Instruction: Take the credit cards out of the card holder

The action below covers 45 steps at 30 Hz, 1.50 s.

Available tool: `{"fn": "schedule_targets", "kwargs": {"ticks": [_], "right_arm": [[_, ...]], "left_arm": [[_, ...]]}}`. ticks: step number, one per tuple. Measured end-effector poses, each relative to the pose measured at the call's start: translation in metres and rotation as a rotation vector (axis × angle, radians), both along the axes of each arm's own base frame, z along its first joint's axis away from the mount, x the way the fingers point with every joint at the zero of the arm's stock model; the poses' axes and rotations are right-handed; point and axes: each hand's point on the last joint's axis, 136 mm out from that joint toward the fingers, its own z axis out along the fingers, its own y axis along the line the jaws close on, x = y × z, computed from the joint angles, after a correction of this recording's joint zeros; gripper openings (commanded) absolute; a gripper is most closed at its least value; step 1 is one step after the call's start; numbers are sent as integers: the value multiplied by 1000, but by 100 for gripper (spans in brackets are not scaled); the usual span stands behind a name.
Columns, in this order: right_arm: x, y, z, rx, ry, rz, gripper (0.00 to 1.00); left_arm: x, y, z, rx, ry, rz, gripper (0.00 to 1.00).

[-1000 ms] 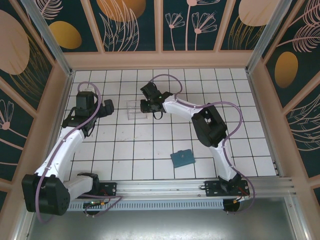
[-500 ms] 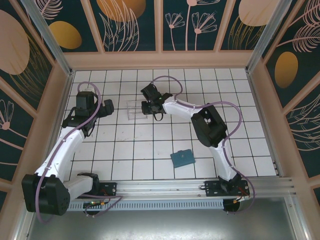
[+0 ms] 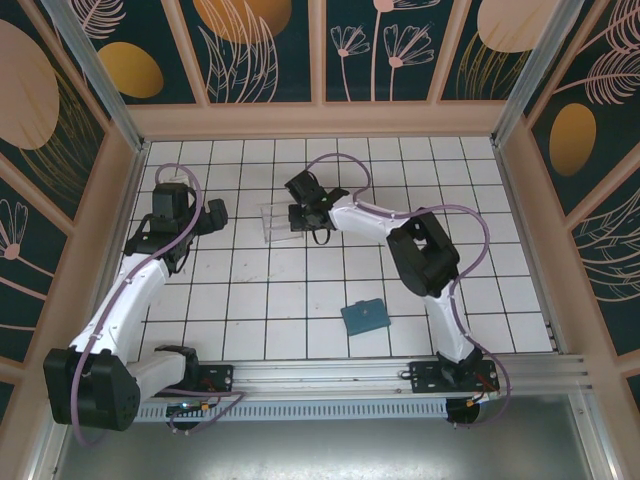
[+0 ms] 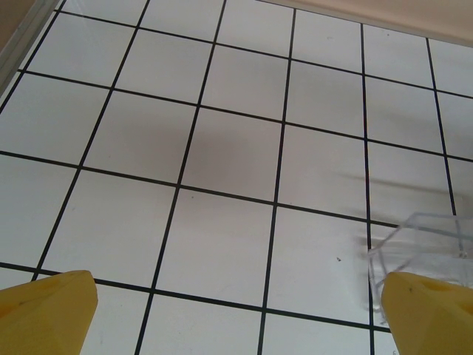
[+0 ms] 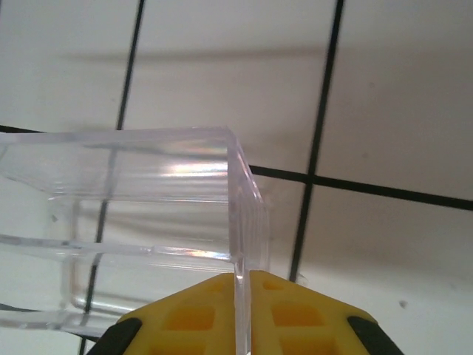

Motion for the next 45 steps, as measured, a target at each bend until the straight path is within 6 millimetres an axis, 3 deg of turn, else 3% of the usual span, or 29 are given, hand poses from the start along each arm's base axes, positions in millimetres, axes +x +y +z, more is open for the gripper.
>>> {"fn": "schedule_targets", "kwargs": {"ticks": [11, 15, 38, 45], "right_arm": [[-15, -100, 3, -79, 15, -145, 9], [-17, -119, 5, -91, 10, -179, 9], [-10, -119, 9, -100, -42, -143, 10], [-11, -119, 2, -114, -30, -136, 12]], "left_arm": [[0, 3, 0, 9, -1, 11, 99], [0, 3, 0, 11, -1, 14, 99], [0, 3, -1, 12, 1, 14, 98], [0, 3, -1, 12, 1, 14, 99]]}}
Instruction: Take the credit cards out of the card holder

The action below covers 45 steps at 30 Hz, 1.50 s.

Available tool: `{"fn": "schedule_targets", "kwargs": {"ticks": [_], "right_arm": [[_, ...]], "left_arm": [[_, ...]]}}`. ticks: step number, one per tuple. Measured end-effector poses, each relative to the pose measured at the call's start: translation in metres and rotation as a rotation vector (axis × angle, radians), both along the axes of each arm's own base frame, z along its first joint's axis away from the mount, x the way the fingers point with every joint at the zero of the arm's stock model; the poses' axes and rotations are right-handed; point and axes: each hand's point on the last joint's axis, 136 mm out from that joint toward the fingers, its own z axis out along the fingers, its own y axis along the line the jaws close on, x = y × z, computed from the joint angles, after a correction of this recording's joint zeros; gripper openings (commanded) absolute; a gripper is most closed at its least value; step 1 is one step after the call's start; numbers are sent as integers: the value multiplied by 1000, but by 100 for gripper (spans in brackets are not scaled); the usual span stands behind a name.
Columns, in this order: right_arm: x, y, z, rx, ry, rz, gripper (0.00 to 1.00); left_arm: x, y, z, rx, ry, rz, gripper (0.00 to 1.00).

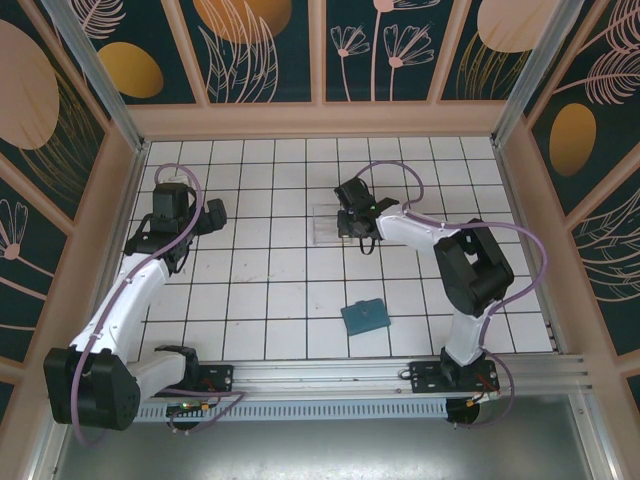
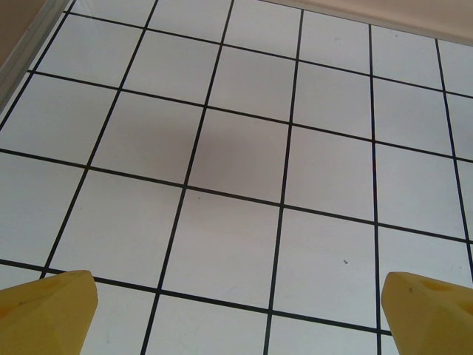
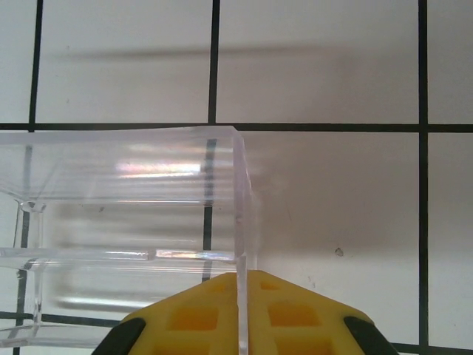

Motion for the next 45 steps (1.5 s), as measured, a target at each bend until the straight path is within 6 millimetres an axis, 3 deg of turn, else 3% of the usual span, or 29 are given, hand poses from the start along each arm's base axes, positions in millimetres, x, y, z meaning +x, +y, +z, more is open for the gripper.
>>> {"fn": "schedule_targets", "kwargs": {"ticks": [6, 17, 22, 27, 34, 36, 41, 45], "right_arm": [[-1, 0, -4, -8, 11, 0, 19], [0, -4, 6, -25, 8, -17, 32], [-12, -11, 31, -8, -8, -15, 40], [-46, -25, 50, 31, 7, -10, 45], [-125, -41, 41, 100, 152, -5, 60], [-144, -43, 34, 121, 194, 5, 63], [-182, -59, 5, 112, 305, 13, 70], [-208, -66, -10, 95, 371, 39, 86]], "left_arm": [[0, 0, -2, 1, 6, 0, 98], [0, 0, -2, 1, 6, 0, 99], [1, 0, -2, 1, 7, 0, 98], [1, 0, -3, 1, 9, 0, 99], [0, -11, -4, -42, 16, -39, 96], [-1, -24, -6, -77, 20, -74, 96], [-17, -77, -23, -201, 69, -220, 94], [-42, -102, -47, -264, 141, -283, 94]]}}
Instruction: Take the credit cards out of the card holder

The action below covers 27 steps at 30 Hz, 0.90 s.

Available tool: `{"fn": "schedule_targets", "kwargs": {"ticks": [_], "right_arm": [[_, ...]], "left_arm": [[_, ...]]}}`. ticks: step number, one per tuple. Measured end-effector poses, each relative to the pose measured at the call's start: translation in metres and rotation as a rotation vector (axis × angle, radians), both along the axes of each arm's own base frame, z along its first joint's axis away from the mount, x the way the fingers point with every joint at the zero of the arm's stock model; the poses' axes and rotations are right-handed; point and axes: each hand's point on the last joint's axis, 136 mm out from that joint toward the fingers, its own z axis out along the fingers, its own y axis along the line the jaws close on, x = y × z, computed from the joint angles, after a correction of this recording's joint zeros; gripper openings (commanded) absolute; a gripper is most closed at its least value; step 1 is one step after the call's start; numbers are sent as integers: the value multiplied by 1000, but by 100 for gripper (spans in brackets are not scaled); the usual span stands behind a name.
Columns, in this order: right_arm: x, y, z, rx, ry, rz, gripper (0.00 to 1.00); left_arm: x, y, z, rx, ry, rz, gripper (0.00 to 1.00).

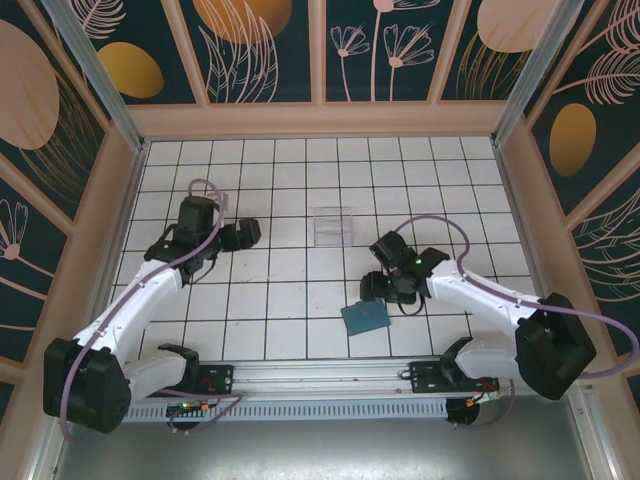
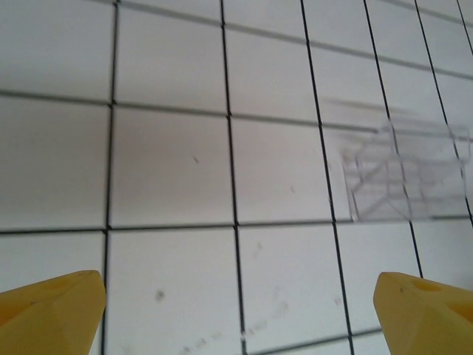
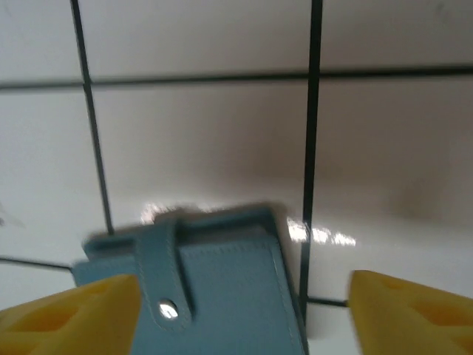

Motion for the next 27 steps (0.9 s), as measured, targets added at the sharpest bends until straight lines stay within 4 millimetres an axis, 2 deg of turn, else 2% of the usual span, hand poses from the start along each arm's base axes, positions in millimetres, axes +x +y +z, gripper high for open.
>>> {"fn": "schedule_targets", "kwargs": {"ticks": [5, 9, 17, 22, 27], "right_arm": [[-22, 13, -3, 32, 34, 69, 88], [-34, 18, -10, 48, 63, 96, 88], [-59, 35, -11, 62, 107, 129, 88], [-80, 60, -10, 55, 150, 200, 88], [-86, 100, -4, 35, 147, 288, 88]], "left_arm": [[-15, -4, -13, -38, 44, 1, 94], [-16, -8, -11, -63, 37, -1, 94], [-20, -14, -11, -90, 44, -14, 94], [-24, -12, -18, -89, 61, -8, 94], [-26, -12, -19, -91, 64, -5, 93]]}}
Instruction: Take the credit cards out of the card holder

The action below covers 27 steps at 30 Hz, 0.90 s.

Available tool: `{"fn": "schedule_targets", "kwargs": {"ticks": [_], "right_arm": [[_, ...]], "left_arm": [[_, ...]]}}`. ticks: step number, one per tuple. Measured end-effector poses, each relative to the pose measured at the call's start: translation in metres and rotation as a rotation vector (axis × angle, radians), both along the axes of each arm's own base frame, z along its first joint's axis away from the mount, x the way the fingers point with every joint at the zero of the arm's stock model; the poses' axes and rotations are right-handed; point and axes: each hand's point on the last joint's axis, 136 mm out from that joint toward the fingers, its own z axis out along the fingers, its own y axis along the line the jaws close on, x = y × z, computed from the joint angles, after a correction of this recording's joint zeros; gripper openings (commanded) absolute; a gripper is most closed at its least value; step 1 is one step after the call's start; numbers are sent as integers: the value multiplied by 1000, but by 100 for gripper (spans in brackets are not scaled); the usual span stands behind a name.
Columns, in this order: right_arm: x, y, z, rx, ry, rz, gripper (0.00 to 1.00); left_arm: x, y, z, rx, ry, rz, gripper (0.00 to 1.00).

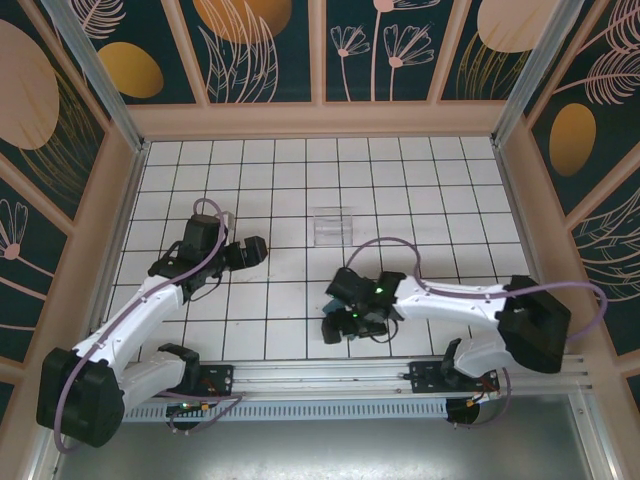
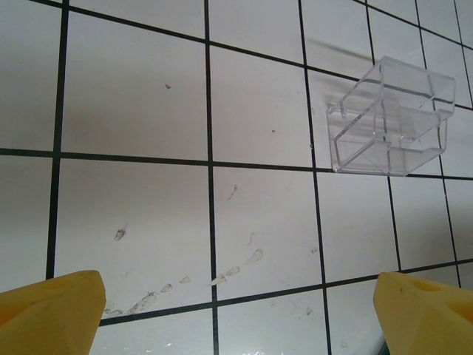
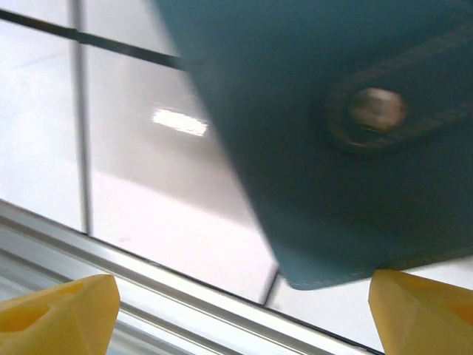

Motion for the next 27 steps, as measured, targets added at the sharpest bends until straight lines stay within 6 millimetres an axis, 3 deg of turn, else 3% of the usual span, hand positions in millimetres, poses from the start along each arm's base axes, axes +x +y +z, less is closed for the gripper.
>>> {"fn": "schedule_targets", "kwargs": {"ticks": [3, 6, 10, 12, 15, 21, 27], "right_arm": [[5, 21, 7, -15, -39, 30, 88], [12, 25, 13, -49, -71, 31, 89], [22, 17, 17, -95, -98, 21, 92], [29, 12, 17, -111, -102, 12, 99], [41, 2, 14, -139, -113, 15, 99], [59, -12, 0, -187, -111, 55, 99], [64, -25, -18, -220, -94, 126, 99]], "left_arm": [[0, 0, 2, -2, -7, 0, 94], [-1, 1, 3, -1, -9, 2, 94], [0, 2, 3, 4, -13, 8, 94], [0, 2, 3, 5, -13, 9, 94], [0, 3, 3, 8, -13, 12, 94], [1, 5, 3, 15, -15, 21, 95], [1, 6, 5, 13, -22, 30, 95]]}}
